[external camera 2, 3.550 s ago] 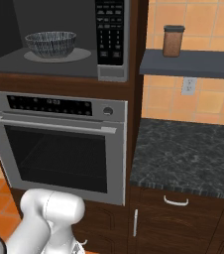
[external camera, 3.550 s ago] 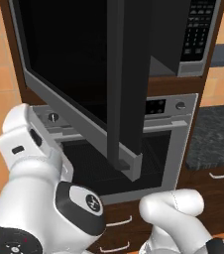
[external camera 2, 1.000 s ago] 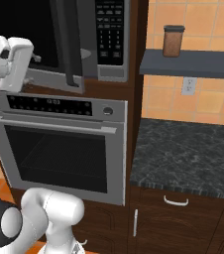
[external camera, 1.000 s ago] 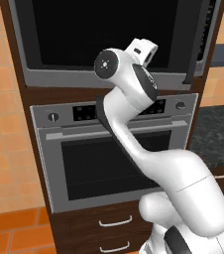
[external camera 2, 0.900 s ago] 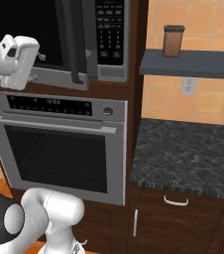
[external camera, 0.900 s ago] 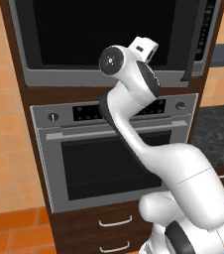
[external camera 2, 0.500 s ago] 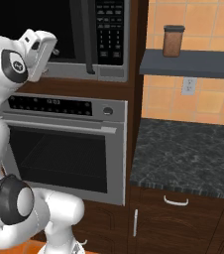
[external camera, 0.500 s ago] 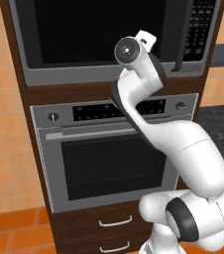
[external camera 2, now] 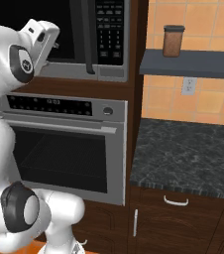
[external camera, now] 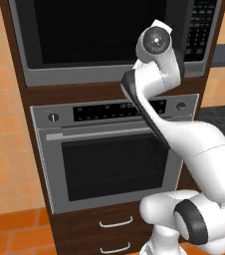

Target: Open the microwave, place the bowl with waffle inside the microwave, then close the microwave door and turn it on.

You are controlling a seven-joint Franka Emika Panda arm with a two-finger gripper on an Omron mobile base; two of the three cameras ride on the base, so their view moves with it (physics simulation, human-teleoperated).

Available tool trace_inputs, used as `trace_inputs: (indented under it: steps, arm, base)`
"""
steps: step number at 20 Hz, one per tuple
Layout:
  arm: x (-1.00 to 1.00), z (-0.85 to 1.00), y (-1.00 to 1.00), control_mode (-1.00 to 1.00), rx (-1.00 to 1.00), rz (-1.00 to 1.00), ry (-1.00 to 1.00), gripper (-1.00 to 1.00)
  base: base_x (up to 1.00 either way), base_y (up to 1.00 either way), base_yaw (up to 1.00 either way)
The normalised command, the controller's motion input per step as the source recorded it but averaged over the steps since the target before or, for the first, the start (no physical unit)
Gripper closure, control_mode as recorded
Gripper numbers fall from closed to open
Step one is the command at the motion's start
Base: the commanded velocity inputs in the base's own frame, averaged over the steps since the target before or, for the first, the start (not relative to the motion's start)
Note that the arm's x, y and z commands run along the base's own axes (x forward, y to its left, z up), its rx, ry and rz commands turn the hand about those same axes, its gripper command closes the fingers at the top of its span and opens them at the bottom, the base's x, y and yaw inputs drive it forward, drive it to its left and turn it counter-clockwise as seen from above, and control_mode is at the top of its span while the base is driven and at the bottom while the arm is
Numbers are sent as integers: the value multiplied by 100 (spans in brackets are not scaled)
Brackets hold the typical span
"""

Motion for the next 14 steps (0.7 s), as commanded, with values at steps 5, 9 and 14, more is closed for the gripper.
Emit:
trace_inputs:
  steps: [5, 9, 14]
  arm:
    - [-100, 5, -3, -100, -3, 11, -27, -100]
    - [-96, 20, -61, -100, 0, 3, -4, -100]
    - [-49, 18, -92, -100, -25, 2, 8, -100]
  base:
    - [0, 0, 0]
    - [0, 0, 0]
    - [0, 0, 0]
